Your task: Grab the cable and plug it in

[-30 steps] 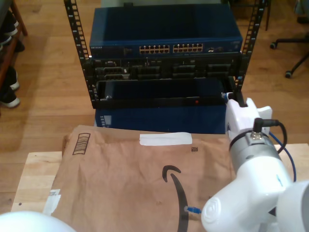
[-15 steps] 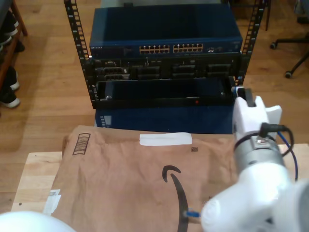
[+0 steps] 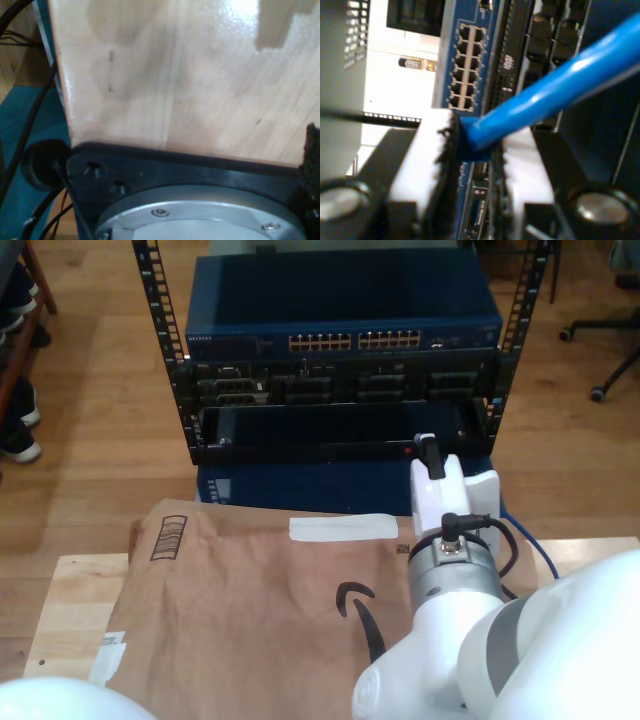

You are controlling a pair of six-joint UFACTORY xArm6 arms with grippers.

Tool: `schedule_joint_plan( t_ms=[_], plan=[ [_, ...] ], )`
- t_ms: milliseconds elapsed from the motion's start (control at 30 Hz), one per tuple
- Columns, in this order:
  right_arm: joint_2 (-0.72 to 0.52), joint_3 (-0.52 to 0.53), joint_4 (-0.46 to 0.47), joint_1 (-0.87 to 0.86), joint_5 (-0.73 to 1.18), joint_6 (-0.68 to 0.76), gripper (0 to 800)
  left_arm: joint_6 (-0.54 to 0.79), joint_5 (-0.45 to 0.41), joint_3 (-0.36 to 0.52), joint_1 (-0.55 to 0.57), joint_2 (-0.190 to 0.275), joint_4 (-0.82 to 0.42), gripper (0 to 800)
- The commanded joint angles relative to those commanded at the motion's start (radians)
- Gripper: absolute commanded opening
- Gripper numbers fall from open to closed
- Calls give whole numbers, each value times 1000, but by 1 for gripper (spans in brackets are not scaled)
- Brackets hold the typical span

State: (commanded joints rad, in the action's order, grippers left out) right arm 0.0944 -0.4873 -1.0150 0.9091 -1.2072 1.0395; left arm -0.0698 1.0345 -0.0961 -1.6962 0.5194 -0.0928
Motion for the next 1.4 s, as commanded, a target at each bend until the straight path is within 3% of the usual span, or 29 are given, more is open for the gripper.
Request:
schedule_joint_plan(
  t_ms=[133,233,367,833,1100,1400],
  plan=[
    [6,-25,11,15,0,-20,0,0,0,0,-2,0,0,799],
    [9,-83,0,15,3,-114,0,0,0,0,0,0,0,799],
    [91,-95,5,18,-38,-135,0,0,0,0,0,0,0,799],
    [112,-112,3,17,-44,-126,0,0,0,0,0,0,0,799],
    [133,-144,-5,18,-160,-106,0,0,0,0,0,0,-2,799],
    [169,-158,2,11,-166,-5,0,0,0,0,0,0,0,799]
  ],
)
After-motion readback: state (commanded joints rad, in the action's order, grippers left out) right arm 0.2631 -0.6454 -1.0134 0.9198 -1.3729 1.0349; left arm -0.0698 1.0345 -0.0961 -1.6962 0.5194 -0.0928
